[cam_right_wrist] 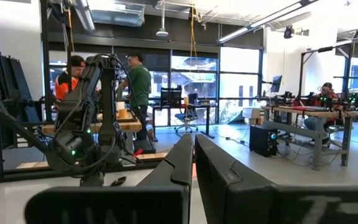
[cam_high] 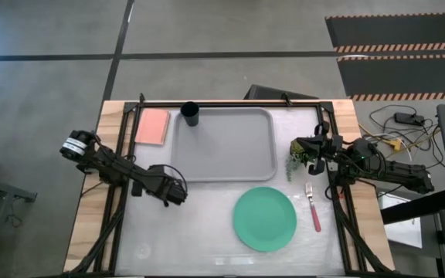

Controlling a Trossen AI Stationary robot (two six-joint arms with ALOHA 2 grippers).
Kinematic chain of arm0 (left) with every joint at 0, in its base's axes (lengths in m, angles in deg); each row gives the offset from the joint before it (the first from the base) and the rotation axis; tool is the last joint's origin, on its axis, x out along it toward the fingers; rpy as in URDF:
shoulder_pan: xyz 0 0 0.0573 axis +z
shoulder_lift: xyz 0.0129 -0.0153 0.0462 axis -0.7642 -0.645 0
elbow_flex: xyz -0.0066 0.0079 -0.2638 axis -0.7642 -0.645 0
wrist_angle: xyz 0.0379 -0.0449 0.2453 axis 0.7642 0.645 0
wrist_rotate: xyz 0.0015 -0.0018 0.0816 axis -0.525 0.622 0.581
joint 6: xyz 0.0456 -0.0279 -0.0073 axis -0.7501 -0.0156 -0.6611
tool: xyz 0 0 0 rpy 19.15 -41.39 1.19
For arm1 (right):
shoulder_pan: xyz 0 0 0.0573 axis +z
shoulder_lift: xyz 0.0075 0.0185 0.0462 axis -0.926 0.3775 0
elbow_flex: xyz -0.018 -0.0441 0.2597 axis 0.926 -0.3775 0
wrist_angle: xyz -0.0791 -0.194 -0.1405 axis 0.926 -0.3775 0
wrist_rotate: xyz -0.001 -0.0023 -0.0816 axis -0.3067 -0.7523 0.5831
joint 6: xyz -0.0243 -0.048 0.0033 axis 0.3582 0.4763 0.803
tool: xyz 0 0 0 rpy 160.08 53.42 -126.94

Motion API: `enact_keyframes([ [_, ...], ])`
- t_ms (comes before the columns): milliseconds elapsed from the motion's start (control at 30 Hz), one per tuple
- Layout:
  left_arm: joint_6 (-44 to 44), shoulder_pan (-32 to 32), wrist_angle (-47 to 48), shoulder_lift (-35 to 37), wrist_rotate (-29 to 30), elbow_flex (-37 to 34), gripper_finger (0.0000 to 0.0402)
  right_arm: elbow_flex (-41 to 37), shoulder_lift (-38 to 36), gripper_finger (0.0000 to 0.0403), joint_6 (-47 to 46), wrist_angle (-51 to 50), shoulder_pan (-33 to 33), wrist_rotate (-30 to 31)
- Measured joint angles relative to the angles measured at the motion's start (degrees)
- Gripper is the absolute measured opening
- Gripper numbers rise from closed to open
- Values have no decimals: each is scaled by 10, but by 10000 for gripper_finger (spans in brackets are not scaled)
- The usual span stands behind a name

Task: Pick and place plate/cup/fork/spoon on tray
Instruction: Put the black spoon on the gray serving tray to the bottom of the black cup

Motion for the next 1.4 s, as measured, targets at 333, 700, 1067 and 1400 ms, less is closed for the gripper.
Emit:
enact_keyframes([
  [333,13,-5,22,2,3,6,2,0,0,9,-2,-1,0,0],
  [700,13,-5,231,12,72,165,1,0,1,9,-6,-4,0,0],
  [1067,-128,77,193,0,194,245,0,0,2,9,-6,-3,0,0],
  [1400,-407,229,-36,-1,219,243,0,0,2,9,-6,-2,0,0],
])
